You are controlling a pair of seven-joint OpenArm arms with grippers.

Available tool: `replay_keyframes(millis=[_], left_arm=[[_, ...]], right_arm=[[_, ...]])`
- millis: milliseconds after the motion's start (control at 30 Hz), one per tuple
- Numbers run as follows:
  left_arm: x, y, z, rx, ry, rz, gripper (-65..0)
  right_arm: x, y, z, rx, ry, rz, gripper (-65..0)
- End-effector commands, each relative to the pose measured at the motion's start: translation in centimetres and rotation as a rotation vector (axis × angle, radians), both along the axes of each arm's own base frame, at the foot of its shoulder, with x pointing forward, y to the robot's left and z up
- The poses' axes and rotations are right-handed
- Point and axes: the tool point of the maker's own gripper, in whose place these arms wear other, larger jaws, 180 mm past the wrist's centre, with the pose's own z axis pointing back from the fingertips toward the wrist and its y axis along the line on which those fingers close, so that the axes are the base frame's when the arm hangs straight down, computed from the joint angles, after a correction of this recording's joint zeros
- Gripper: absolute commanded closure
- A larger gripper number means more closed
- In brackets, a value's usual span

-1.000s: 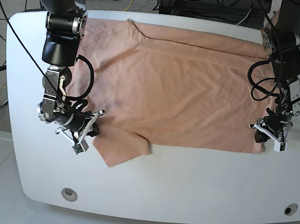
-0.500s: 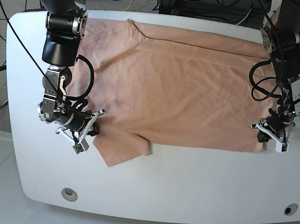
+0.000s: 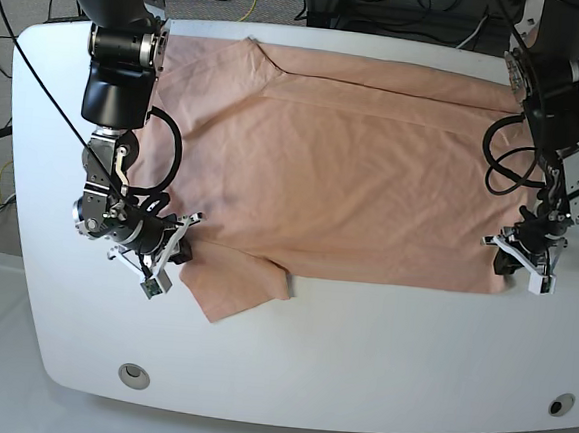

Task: Fold the T-shirt properly

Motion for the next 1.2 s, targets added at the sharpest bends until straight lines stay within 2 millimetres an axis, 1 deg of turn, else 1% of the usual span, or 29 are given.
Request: replay_keyframes(millis=[0, 233, 367, 433, 567, 700, 767, 1033, 1100, 1167], left_arm=[[1.8, 0.7, 3.4, 0.016, -0.105, -0.004, -0.2], [2.4, 0.0, 5.9, 0.066, -0.175, -0.047, -0.3], [2.6, -0.2, 7.0, 0.095, -0.202, -0.062, -0.3], [2.4, 0.5, 7.4, 0.11, -0.211, -0.052, -0.3], [2.2, 0.5, 8.0, 0.138, -0.225, -0.065, -0.4], [1.7, 0.5, 8.6, 0.167, -0.238, -0.076, -0.3], [1.4, 0.9, 9.5, 0.189, -0.256, -0.069, -0.3], [0.1, 1.0, 9.8, 0.232, -0.25, -0.082, -0.3], [-0.7, 0.9, 10.1, 0.247, -0.247, -0.093, -0.1], [-0.9, 0.9, 10.2, 0.256, -0.246, -0.096, -0.2]], right_arm=[[1.8, -0.4, 2.5, 0.001, -0.073, -0.002, 0.0], [1.9, -0.4, 3.0, -0.002, -0.089, 0.0, 0.0], [2.0, -0.5, 3.9, -0.015, -0.115, 0.005, 0.0], [2.1, -0.6, 5.0, -0.034, -0.14, 0.009, 0.0], [1.8, -0.7, 6.1, -0.065, -0.166, 0.016, 0.0], [1.3, -0.7, 6.9, -0.097, -0.176, 0.024, 0.0], [0.4, -0.9, 7.4, -0.142, -0.172, 0.032, 0.0], [-0.9, -1.2, 8.0, -0.198, -0.165, 0.041, 0.0], [-1.3, -1.6, 8.3, -0.22, -0.166, 0.039, 0.0], [-1.4, -1.7, 8.3, -0.227, -0.166, 0.038, 0.0]])
